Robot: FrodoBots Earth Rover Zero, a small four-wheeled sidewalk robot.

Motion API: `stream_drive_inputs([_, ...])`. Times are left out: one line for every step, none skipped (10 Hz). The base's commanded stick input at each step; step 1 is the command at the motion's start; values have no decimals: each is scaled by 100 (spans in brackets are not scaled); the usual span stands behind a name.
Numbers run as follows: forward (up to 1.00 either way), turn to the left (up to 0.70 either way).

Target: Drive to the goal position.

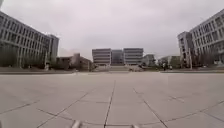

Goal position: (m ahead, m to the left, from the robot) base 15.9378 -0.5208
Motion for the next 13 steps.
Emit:
stream_drive_inputs([70,0])
stream_drive_inputs([70,0])
stream_drive_inputs([70,0])
stream_drive_inputs([70,0])
stream_drive_inputs([70,0])
stream_drive_inputs([70,0])
stream_drive_inputs([70,0])
stream_drive_inputs([70,0])
stream_drive_inputs([70,0])
stream_drive_inputs([70,0])
stream_drive_inputs([70,0])
stream_drive_inputs([70,0])
stream_drive_inputs([70,0])
